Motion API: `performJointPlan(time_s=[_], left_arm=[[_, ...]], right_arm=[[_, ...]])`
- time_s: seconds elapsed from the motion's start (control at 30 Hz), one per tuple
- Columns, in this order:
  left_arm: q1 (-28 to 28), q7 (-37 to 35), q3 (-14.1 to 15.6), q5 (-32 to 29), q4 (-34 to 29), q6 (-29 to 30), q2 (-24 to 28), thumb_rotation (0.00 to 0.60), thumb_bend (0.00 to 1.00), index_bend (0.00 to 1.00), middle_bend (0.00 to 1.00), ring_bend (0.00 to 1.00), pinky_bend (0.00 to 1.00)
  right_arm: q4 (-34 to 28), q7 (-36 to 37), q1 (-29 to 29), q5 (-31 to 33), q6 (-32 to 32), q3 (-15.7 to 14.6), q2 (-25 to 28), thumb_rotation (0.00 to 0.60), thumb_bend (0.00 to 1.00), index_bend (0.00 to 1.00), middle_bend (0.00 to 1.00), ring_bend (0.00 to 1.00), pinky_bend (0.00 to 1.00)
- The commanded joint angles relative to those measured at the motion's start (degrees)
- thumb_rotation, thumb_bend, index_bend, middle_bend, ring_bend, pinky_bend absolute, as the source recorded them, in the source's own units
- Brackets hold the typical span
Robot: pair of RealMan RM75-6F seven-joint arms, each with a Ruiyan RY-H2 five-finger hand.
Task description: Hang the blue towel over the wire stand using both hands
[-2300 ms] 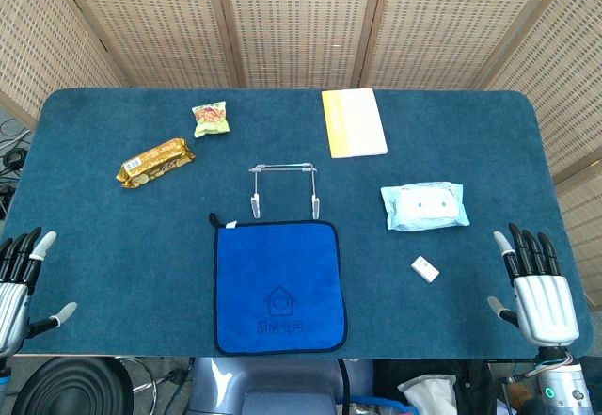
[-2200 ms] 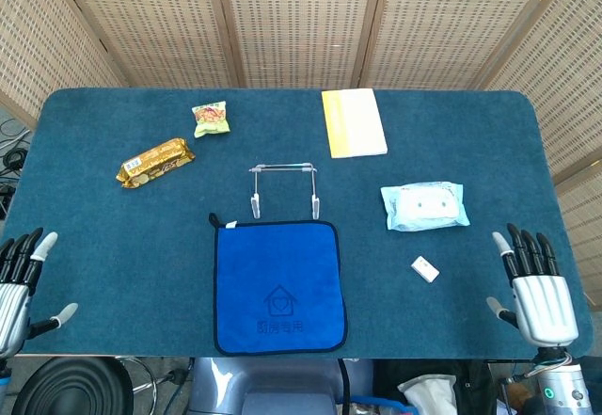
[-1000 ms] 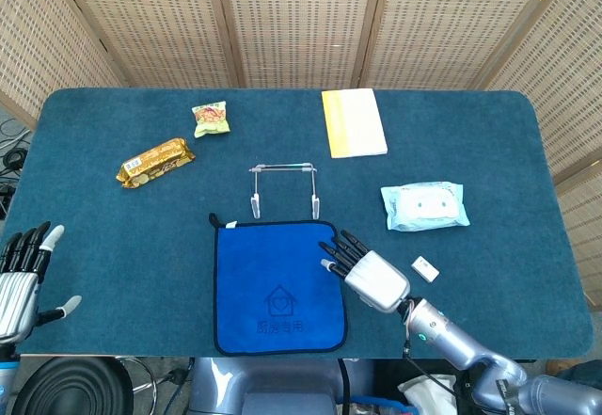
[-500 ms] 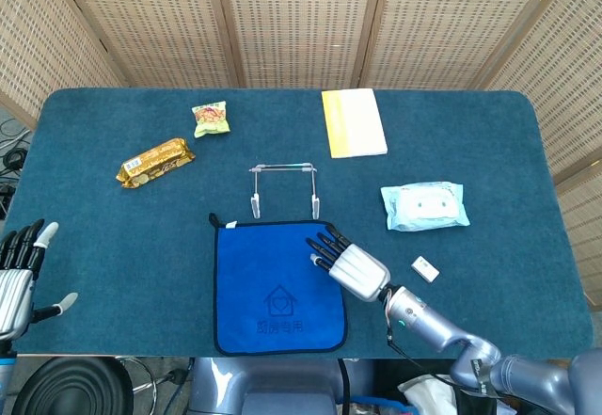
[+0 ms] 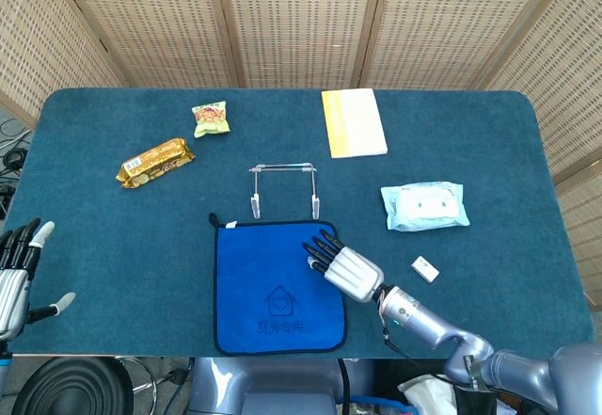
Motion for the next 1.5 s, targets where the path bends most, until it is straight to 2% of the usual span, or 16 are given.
performJointPlan(time_s=[0.03, 0.3, 0.57, 0.83, 1.2, 1.5], left_arm=[[0.0, -0.1, 0.0, 0.1, 0.0, 0.1, 0.0, 0.6, 0.01, 0.0, 0.0, 0.0, 0.0], [0.0, 0.0, 0.1, 0.2, -0.1, 0.1, 0.1, 0.6, 0.01, 0.0, 0.0, 0.0, 0.0], [0.0, 0.0, 0.2, 0.1, -0.1, 0.1, 0.1, 0.6, 0.01, 0.0, 0.0, 0.0, 0.0], [-0.2, 0.0, 0.1, -0.1, -0.2, -0.2, 0.1, 0.6, 0.01, 0.0, 0.0, 0.0, 0.0], [-0.2, 0.0, 0.1, -0.2, -0.3, -0.2, 0.1, 0.6, 0.01, 0.0, 0.0, 0.0, 0.0], [-0.4, 0.0, 0.3, 0.0, -0.1, -0.5, 0.0, 0.6, 0.01, 0.0, 0.0, 0.0, 0.0]], right_arm=[[0.3, -0.5, 0.3, 0.3, -0.1, -0.2, -0.5, 0.6, 0.0, 0.18, 0.03, 0.0, 0.0], [1.1, -1.4, 0.9, 1.6, -0.4, -0.3, -2.6, 0.6, 0.02, 0.21, 0.04, 0.0, 0.0], [1.0, -0.9, 1.3, 3.6, -0.2, 0.2, -4.2, 0.6, 0.25, 0.34, 0.07, 0.0, 0.0], [0.9, 0.4, 1.5, 4.6, 0.8, 0.2, -5.1, 0.6, 0.41, 0.39, 0.08, 0.0, 0.0], [0.1, 0.5, 2.0, 5.2, 1.4, 0.1, -5.1, 0.6, 0.42, 0.41, 0.08, 0.0, 0.0], [0.9, 1.1, 2.1, 5.7, 1.9, -0.4, -5.7, 0.6, 0.43, 0.63, 0.09, 0.0, 0.0]])
